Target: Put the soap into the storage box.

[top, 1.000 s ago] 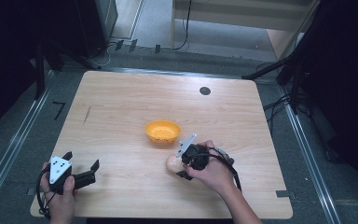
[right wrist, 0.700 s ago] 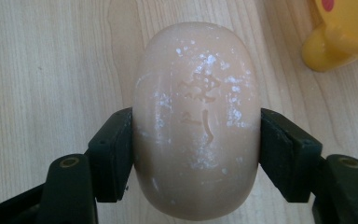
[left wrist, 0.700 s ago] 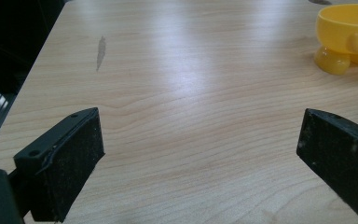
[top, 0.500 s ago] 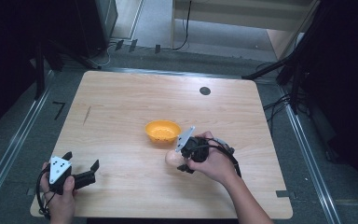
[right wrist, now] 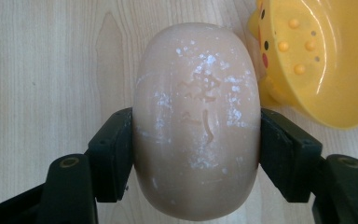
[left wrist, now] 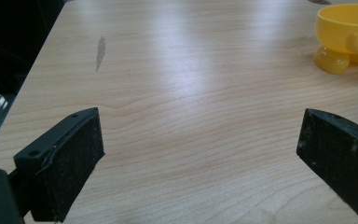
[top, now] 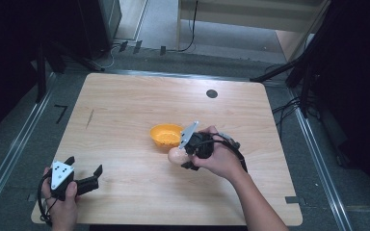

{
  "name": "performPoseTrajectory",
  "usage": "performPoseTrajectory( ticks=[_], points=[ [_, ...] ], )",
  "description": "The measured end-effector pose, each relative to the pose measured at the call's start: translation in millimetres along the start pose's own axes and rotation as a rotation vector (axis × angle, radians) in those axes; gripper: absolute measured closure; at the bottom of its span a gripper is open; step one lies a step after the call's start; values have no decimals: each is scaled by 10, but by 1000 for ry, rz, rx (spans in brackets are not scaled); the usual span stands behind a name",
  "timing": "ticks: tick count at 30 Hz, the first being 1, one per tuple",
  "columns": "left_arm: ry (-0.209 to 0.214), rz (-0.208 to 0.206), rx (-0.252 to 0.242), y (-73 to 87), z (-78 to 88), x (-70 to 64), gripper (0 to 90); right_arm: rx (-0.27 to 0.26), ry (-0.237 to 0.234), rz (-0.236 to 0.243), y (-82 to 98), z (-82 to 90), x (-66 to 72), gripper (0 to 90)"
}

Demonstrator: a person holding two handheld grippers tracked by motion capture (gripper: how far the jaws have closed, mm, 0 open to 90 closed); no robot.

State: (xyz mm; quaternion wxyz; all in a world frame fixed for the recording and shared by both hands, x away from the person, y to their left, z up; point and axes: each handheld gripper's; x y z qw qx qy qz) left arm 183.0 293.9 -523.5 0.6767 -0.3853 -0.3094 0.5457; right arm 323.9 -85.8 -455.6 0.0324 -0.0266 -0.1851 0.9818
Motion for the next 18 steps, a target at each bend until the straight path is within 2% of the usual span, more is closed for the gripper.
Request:
performPoseTrajectory(
  ticks=[18],
  points=[
    [1, -4, -1, 1, 1, -2, 9, 13, 10, 26, -160, 74, -155, 337]
  ],
)
Point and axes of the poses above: each handheld gripper's, and its own axes: z roughly backward along the jaws, y roughly out of its underside, x roughly to its left, and after that the axes turned 6 degrees about x, right-handed
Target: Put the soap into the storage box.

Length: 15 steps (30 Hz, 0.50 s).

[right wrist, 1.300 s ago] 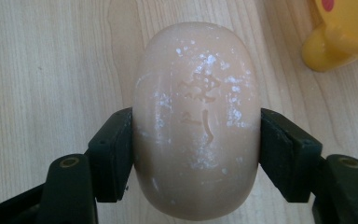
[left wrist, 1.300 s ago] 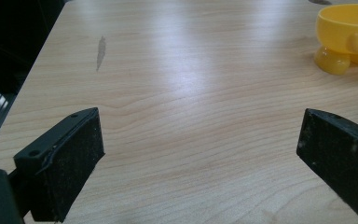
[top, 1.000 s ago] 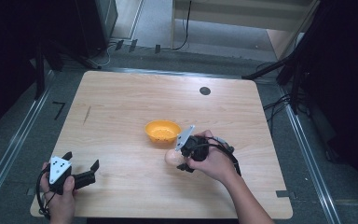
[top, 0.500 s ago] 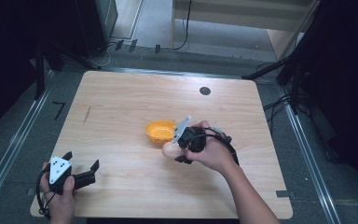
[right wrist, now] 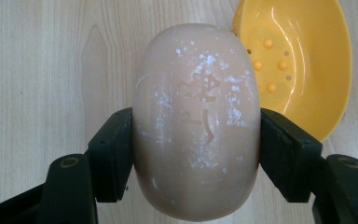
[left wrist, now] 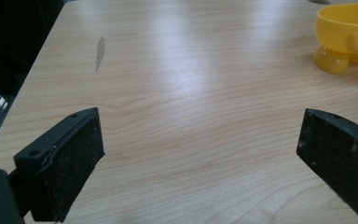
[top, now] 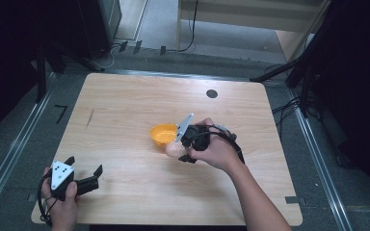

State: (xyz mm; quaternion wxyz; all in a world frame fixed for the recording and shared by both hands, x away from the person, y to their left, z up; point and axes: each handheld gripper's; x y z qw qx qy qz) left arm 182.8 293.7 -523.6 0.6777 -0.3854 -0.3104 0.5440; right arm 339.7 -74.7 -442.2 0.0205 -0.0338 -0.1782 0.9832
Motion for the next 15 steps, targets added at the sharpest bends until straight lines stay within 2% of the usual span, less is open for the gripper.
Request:
performPoseTrajectory(
  ticks=[7, 15],
  points=[
    [0, 0, 0, 0, 2, 1, 9, 6, -2, -5, -63, 13, -67, 337],
    [5, 3, -2, 1, 4, 4, 9, 5, 6, 10, -162, 24, -175, 337]
  ],
)
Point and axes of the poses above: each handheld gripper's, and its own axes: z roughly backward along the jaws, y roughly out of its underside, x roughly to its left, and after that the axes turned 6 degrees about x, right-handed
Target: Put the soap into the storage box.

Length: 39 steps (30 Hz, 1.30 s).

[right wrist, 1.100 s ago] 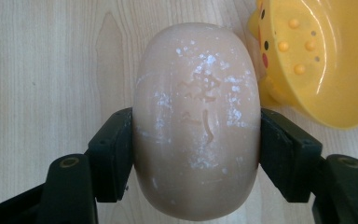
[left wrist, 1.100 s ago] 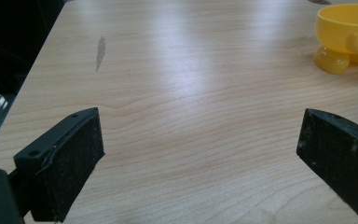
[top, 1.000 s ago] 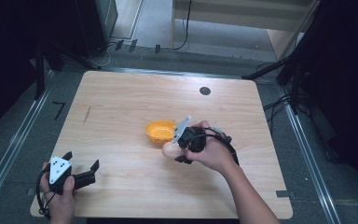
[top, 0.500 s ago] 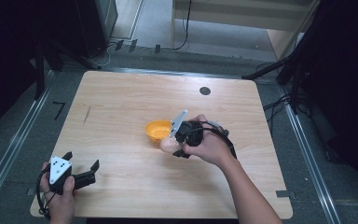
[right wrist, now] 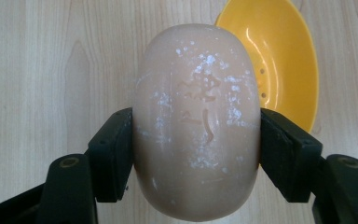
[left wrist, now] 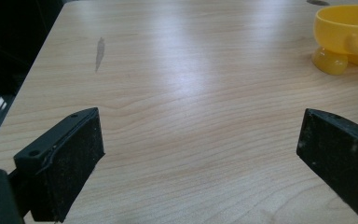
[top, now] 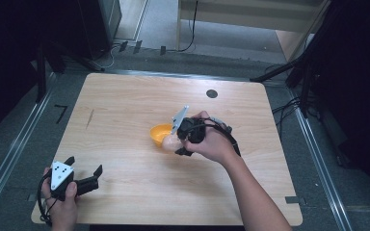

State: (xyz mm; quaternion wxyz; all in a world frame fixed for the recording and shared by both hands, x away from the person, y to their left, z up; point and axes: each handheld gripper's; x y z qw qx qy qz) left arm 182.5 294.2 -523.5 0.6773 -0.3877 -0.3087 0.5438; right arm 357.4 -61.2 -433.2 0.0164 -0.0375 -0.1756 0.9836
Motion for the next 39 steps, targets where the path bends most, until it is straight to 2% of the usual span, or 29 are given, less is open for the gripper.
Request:
performPoseTrajectory(
  ticks=[9, 24, 30, 39],
  points=[
    [1, 2, -4, 1, 2, 4, 9, 16, 5, 9, -127, -13, -102, 337],
    [6, 3, -4, 3, 6, 3, 9, 51, 0, -23, -217, -179, -373, 337],
    [7, 3, -8, 4, 5, 1, 9, 61, -8, -40, -230, -241, -423, 336],
    [6, -2, -5, 3, 4, 0, 9, 81, -18, -40, -240, -298, -443, 335]
  ],
)
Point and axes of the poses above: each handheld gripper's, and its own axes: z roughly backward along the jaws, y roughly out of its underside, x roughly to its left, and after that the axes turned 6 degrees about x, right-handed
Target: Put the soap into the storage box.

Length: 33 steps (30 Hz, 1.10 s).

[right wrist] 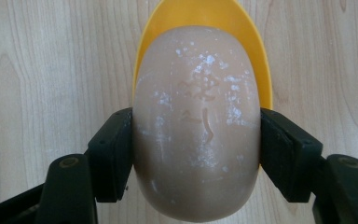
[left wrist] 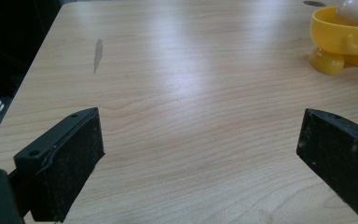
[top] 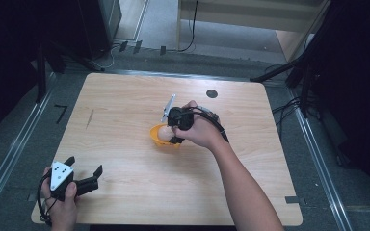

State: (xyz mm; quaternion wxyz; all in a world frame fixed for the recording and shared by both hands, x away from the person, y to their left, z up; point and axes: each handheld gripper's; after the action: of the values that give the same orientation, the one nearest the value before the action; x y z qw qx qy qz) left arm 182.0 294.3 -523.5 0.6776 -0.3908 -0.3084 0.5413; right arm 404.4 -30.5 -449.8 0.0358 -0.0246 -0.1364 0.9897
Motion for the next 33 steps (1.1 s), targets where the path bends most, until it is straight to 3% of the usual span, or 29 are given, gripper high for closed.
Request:
performPoseTrajectory(
  ticks=[9, 13, 26, 33],
  points=[
    [0, 1, -1, 1, 0, -1, 9, 32, -3, 22, -44, -36, 7, 329],
    [1, 2, -3, 3, 3, 1, 9, -43, 20, 12, -42, 42, 11, 235],
    [2, -5, 2, 1, 1, 0, 9, -77, 9, -39, 119, 104, 87, 246],
    [-2, -6, 4, 0, 0, -3, 9, -107, 21, -77, 328, 125, 170, 161]
  ],
)
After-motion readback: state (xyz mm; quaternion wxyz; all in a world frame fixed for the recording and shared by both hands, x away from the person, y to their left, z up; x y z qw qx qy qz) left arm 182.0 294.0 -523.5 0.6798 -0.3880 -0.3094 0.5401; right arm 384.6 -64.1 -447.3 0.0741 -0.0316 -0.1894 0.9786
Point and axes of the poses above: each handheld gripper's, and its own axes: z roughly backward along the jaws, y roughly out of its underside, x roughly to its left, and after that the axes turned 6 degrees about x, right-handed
